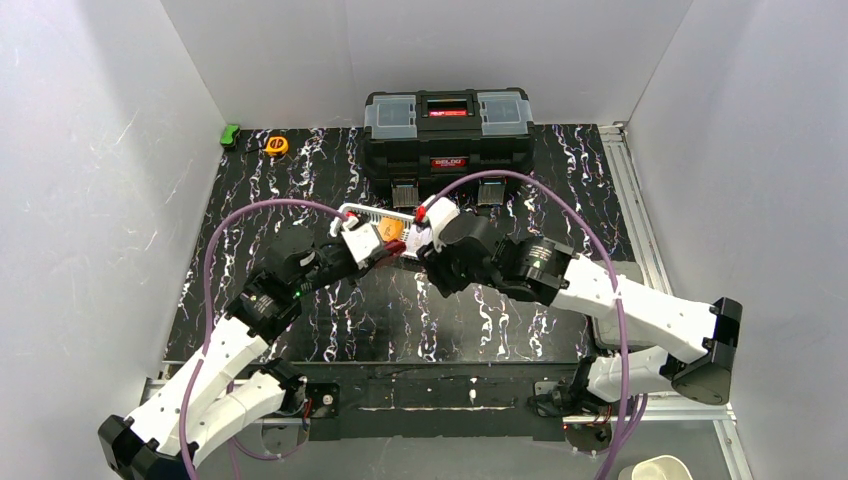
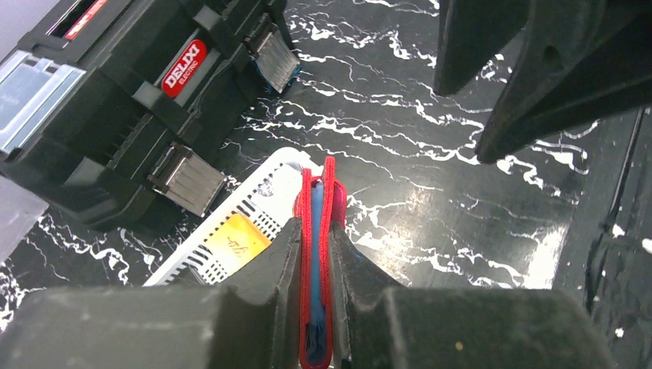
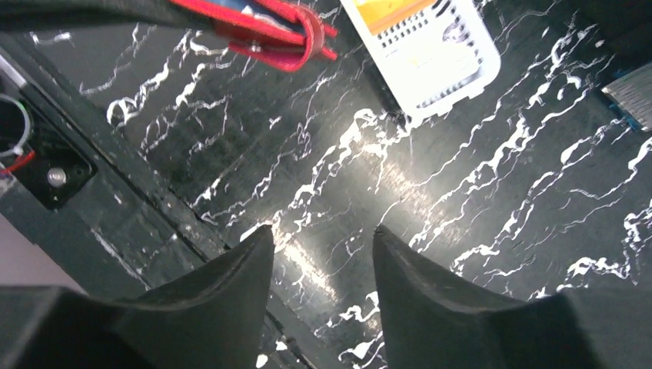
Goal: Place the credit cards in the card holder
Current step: Open the card holder at the center of the board.
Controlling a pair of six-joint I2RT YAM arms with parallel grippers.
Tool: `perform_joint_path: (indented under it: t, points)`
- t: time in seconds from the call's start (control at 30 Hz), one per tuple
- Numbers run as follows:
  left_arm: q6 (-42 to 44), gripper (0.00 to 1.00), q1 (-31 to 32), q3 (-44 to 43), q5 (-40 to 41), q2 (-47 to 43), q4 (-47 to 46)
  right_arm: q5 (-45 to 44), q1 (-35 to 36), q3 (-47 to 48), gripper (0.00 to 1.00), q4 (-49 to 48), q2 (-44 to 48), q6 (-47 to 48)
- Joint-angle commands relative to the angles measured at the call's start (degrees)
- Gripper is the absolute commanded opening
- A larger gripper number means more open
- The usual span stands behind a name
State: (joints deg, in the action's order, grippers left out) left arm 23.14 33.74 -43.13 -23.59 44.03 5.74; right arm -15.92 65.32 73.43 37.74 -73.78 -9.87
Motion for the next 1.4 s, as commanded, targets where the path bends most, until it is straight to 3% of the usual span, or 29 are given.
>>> perform_joint_path:
  t: [0.0,0.13,0.23,0.33,0.5,0.67,1.13,1.37]
  points:
    - [-8.96,0.00,-0.34,-0.55,5.13,-1.37,-4.16,0.07,-1.80,2.57,0.66,-6.53,2.32,-12.87]
    - [-14.86,0.00,-0.34,0.71,6.45,-2.71,-6.29,6.90,-4.23,-3.86,0.80,-18.09,4.99,-21.68]
    - [-16.88,0.00,-0.34,0.73,9.76,-2.62,-9.87,13.81,-9.35,-5.18,0.87,-21.27,4.33,-27.09]
    - [-16.75,0.00,-0.34,0.75,11.94,-1.31,-13.60,20.44,-13.30,-4.27,0.81,-23.54,1.86,-31.98]
    - [-16.97,0.00,-0.04,-0.42,12.93,1.54,-17.36,18.00,-13.47,-1.58,0.76,-25.16,-2.17,-37.40]
    - [-16.31,0.00,0.18,-0.01,13.22,1.72,-17.99,18.11,-13.54,-1.97,0.63,-29.44,-3.53,-40.54]
    - [-15.70,0.00,1.22,1.51,9.93,-0.64,-16.42,16.24,-13.99,0.11,0.61,-30.10,-5.62,-41.60]
    - [-15.92,0.00,1.59,1.74,9.17,-1.23,-16.00,14.56,-14.34,-0.50,0.54,-30.39,-5.54,-42.73]
